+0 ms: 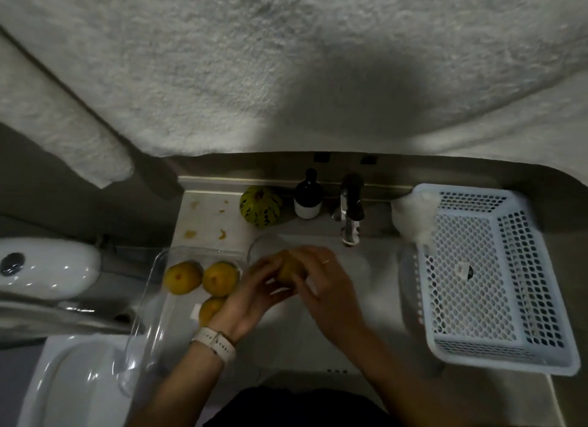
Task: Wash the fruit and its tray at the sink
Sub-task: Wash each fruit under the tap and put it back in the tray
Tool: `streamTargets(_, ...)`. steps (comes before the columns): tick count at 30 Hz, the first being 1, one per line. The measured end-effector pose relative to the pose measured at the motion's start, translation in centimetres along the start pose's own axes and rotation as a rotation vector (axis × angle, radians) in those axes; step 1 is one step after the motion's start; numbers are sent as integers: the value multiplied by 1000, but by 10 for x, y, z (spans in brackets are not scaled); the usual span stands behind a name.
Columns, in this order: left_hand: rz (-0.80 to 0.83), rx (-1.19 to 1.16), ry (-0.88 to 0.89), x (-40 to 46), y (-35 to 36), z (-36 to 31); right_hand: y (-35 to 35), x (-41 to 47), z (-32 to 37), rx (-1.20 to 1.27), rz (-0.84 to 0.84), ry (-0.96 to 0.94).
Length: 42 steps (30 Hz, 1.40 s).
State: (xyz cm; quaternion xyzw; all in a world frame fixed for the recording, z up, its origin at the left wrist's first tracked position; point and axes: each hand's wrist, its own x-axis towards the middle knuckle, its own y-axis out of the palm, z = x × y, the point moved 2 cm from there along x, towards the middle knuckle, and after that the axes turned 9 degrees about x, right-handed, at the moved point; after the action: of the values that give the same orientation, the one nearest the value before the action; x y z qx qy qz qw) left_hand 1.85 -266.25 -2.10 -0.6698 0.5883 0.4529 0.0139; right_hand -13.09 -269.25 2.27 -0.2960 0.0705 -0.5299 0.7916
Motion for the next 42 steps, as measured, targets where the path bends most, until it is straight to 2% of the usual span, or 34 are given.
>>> streamTargets(3, -107, 88, 136, -29, -22, -16, 38, -4, 18, 117, 211, 19)
streamTargets(6, -301, 223, 298, -59, -56, -31, 70, -3, 34, 188, 365, -8)
streamTargets(8, -441, 405, 391, -76, -80, -40, 91, -3, 41, 170, 469, -58)
streamTargets(11, -624, 664, 439, -100, -109, -46, 119, -4, 47, 101, 555, -104)
streamTargets(14, -802, 1028, 451, -115, -126, -42, 143, -7, 47, 54, 657, -132)
streamTargets(17, -807, 1280, 543, -117, -133, -30, 161, -11, 39, -163, 797, -246)
streamTargets(21, -800, 1445, 613, -109, -135, -17, 171, -17, 34, -325, 863, -294)
streamTargets(26, -855, 1539, 484, -93, -143, -10, 173, -13, 36, -437, 853, -325)
streamTargets(34, -912, 1555, 394, -87, -137, -4, 176, -8, 37, -400, 809, -311)
streamTargets(42, -874, 1605, 387, -86, -135, -1, 176, -10, 26, -369, 792, -348)
